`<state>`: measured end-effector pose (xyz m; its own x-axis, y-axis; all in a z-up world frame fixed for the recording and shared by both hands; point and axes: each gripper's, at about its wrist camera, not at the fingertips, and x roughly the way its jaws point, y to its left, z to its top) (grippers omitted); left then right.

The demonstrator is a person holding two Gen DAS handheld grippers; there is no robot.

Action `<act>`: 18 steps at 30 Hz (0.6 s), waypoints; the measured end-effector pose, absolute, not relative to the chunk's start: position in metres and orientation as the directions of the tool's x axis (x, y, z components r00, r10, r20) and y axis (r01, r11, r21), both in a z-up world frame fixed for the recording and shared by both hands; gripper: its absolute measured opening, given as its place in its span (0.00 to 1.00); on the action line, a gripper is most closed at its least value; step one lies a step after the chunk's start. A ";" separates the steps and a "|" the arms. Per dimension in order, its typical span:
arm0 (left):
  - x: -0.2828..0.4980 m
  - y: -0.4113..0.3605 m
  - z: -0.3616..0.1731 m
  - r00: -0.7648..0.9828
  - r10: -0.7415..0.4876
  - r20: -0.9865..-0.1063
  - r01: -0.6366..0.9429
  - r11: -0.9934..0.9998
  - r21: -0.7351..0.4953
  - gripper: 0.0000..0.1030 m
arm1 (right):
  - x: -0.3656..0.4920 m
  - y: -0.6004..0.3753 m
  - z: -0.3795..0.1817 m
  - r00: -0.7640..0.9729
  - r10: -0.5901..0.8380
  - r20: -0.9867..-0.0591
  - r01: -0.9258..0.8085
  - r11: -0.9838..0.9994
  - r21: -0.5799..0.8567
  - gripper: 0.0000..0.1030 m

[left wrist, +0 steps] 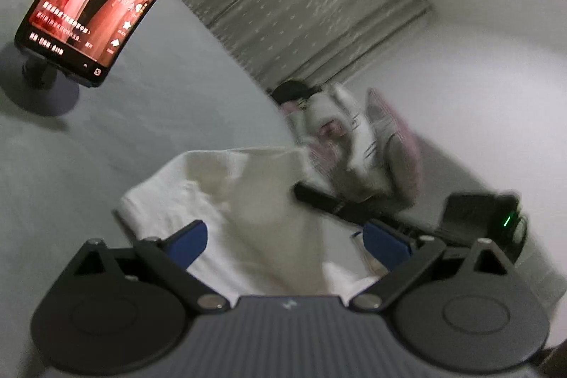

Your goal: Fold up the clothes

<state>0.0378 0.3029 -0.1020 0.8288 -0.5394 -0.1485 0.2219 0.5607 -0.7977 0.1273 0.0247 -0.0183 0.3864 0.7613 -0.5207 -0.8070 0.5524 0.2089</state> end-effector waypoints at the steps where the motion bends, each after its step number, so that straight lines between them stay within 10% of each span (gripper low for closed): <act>1: 0.036 0.304 -0.102 0.831 -0.541 -0.127 0.228 0.540 -0.810 0.95 | 0.122 0.028 -0.021 0.373 0.764 -0.527 -0.817 0.539 0.204 0.06; 10: 0.052 0.297 -0.120 0.833 -0.530 -0.157 0.145 0.483 -0.863 0.82 | 0.098 0.043 -0.051 0.316 0.764 -0.563 -0.830 0.510 0.226 0.06; 16: 0.073 0.294 -0.132 0.827 -0.471 -0.306 -0.037 0.497 -0.867 0.19 | 0.091 0.043 -0.066 0.322 0.746 -0.582 -0.806 0.539 0.245 0.08; 18: 0.077 0.294 -0.133 0.826 -0.450 -0.339 -0.072 0.513 -0.856 0.17 | 0.090 0.036 -0.067 0.333 0.738 -0.587 -0.790 0.558 0.254 0.11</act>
